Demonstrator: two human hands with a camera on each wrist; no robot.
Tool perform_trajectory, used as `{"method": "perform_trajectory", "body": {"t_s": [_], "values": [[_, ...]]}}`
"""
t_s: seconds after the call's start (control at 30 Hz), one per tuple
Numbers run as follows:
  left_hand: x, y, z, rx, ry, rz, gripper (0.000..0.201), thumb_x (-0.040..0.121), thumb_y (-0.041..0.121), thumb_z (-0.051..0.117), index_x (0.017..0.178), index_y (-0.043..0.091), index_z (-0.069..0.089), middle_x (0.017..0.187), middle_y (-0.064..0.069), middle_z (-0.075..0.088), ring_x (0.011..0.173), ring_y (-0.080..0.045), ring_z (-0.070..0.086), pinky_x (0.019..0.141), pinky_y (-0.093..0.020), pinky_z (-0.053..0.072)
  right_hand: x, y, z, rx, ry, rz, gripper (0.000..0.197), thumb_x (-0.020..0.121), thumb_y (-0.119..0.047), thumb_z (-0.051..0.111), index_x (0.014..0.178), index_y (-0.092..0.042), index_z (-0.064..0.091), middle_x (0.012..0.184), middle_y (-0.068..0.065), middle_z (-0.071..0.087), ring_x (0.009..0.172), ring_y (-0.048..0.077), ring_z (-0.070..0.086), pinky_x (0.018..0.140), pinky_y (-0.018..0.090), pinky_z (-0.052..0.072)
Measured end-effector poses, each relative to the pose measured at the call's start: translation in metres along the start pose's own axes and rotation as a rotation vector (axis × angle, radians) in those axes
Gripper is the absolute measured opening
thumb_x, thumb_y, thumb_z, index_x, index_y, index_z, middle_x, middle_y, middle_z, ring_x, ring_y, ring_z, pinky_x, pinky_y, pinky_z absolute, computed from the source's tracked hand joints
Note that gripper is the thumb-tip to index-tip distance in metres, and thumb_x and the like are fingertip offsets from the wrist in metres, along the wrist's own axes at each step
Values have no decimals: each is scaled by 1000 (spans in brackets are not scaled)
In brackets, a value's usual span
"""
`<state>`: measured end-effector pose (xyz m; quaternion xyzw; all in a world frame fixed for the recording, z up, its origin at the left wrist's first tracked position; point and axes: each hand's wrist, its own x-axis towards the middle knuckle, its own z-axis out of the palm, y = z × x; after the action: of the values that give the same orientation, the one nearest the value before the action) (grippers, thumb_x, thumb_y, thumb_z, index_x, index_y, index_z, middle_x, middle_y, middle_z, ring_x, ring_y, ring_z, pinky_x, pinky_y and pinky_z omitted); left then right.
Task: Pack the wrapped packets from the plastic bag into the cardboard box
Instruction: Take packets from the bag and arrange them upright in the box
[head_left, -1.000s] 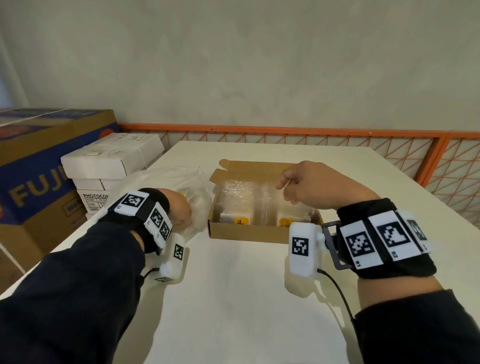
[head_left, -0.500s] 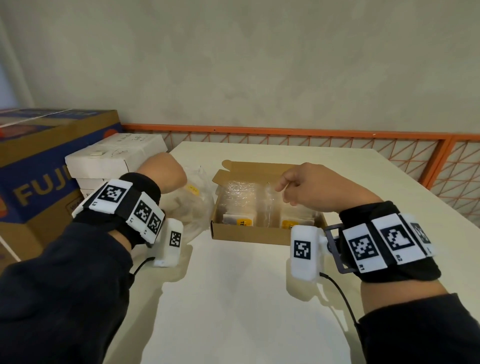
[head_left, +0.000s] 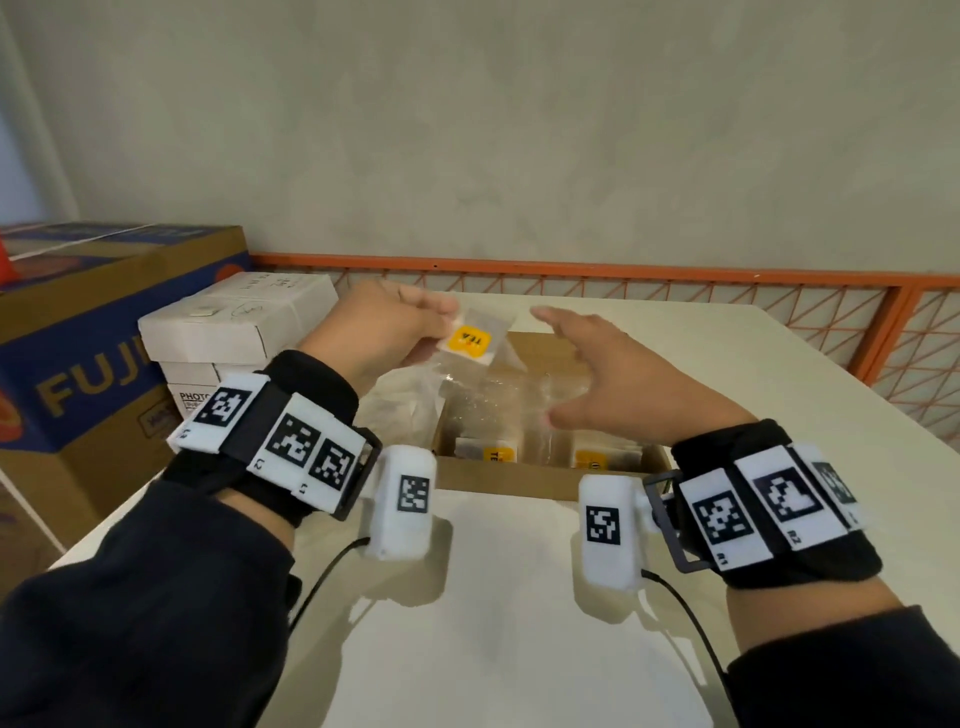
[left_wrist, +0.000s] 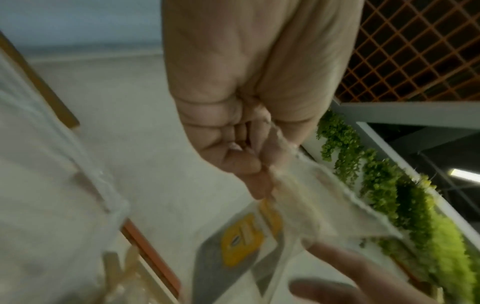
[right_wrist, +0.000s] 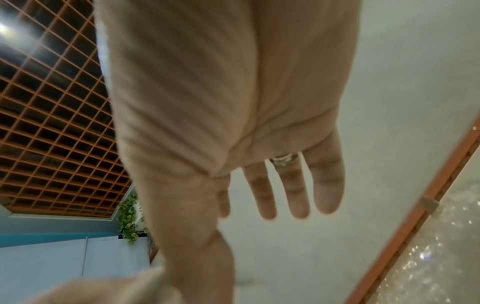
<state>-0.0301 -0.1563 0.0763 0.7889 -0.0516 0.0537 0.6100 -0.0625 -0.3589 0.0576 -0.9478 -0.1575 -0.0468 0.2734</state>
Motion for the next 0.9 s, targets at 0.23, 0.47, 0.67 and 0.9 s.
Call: {"method": "perform_trajectory", "body": {"t_s": [0.23,0.47,0.67,0.9], "values": [[-14,17,38,-255,-178,7,15,89,5,56,89,12,69,58,6,65,53,-2,58,53,-13,45,6,0,6,-32,236,-101,51,85,-20,64,133,-27,48,131,1,47,115,16,47,87,18,33],[-11,7,49,-403,-169,30,32,93,43,46,114,23,61,84,8,60,82,-9,54,71,-24,42,8,7,4,421,317,-18,10,91,-23,57,90,-15,64,83,7,69,82,27,67,74,39,52],[-15,-5,61,-311,-349,14,10,90,25,55,88,24,65,83,4,63,70,-7,56,66,-24,49,10,15,4,723,128,-35,34,80,-34,60,107,-15,65,100,7,72,97,26,67,90,41,50],[-6,-14,55,-326,-223,-6,20,89,15,58,70,18,62,64,4,61,56,-8,52,55,-21,48,11,15,10,471,170,50,47,70,-34,77,110,-23,54,94,7,68,78,15,64,65,34,52]]}}
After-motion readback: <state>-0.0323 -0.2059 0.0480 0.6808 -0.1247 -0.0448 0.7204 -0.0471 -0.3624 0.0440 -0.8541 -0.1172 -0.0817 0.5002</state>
